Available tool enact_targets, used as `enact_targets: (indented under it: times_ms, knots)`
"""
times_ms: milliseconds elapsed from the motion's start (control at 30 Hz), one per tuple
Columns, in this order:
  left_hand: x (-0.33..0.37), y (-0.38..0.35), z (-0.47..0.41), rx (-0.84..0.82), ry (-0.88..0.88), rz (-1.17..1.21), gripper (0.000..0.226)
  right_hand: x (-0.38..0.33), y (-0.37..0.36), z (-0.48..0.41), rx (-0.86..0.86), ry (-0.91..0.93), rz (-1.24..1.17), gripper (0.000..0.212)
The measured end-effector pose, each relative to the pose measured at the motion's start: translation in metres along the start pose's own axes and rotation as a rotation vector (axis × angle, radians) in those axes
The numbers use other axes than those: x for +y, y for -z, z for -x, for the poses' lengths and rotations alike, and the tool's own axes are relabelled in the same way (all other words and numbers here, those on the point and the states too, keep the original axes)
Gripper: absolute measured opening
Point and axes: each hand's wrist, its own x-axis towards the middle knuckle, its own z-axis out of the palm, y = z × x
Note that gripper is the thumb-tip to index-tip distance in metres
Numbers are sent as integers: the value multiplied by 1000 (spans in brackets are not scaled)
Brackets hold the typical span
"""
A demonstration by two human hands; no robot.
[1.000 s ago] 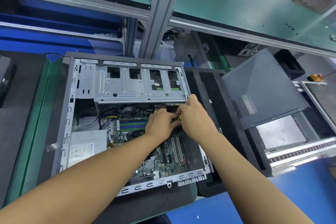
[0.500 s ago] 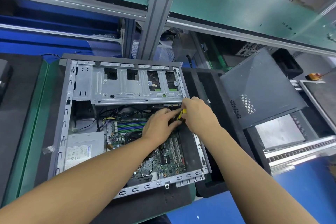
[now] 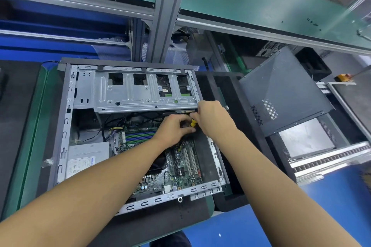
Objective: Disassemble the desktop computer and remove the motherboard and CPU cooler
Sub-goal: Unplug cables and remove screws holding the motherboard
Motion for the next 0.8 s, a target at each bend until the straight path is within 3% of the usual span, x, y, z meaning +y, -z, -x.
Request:
enact_targets:
  times_ms: [67,167,367,533,667,800]
  knots:
    - [-1,3,-1,-71,-14,9,33,1,2,-1,-20,32,30,14]
    - [1,5,-2,-160,-15,22,26,1,6,1,-55,97,42,26]
    - [8,4,-2,-172,-11,45,9,3,2,3,-17,72,-92,23]
    - [9,0,-4,-176,61,52,31,-2,-5,1,23,9,35,9]
    - [10,6,-5,-199,66,146,18,-5,-4,2,8,58,-15,14]
    - [6,11,-3,-205,108,201,26,-3,-2,5,-15,116,-57,22]
